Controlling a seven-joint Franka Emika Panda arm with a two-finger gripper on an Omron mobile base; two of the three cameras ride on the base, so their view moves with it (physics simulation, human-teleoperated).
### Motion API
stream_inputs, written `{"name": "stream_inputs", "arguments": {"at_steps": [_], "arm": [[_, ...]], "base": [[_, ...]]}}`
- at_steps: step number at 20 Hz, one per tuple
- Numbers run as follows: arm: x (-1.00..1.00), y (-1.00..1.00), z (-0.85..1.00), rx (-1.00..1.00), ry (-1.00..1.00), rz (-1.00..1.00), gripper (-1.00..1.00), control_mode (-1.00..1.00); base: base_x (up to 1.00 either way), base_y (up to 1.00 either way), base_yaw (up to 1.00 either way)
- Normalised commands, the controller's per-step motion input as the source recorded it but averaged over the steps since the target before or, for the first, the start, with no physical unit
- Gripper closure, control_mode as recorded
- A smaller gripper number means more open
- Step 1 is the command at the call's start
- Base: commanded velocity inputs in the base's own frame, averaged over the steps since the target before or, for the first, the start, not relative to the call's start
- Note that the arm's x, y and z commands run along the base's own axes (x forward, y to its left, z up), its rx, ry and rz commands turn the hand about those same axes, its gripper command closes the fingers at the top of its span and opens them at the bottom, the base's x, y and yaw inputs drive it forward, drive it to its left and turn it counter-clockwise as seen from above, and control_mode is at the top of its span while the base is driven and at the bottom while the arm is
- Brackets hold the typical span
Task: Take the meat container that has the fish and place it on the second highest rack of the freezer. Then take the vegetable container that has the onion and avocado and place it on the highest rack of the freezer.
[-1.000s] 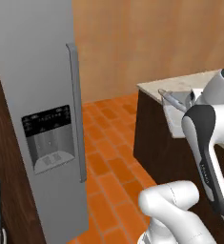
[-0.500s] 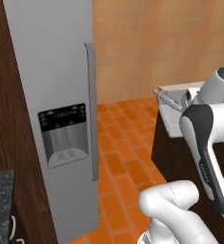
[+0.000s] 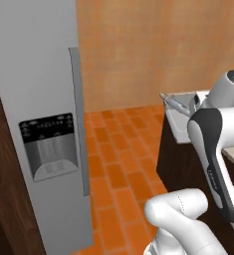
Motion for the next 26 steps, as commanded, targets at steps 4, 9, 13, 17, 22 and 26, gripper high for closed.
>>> {"name": "stream_inputs", "arguments": {"at_steps": [4, 9, 13, 17, 22, 26], "arm": [[0.00, 0.00, 0.00, 0.00, 0.00, 0.00, 1.00, 1.00], [0.00, 0.00, 0.00, 0.00, 0.00, 0.00, 1.00, 1.00], [0.00, 0.00, 0.00, 0.00, 0.00, 0.00, 1.00, 1.00], [0.00, 0.00, 0.00, 0.00, 0.00, 0.00, 1.00, 1.00], [0.00, 0.00, 0.00, 0.00, 0.00, 0.00, 1.00, 1.00], [0.00, 0.00, 0.00, 0.00, 0.00, 0.00, 1.00, 1.00]], "base": [[0.55, -0.47, 0.20], [0.64, -0.44, 0.21], [0.72, -0.35, 0.13], [0.82, -0.34, 0.07], [0.83, -0.42, 0.08], [0.81, -0.39, 0.09]]}}
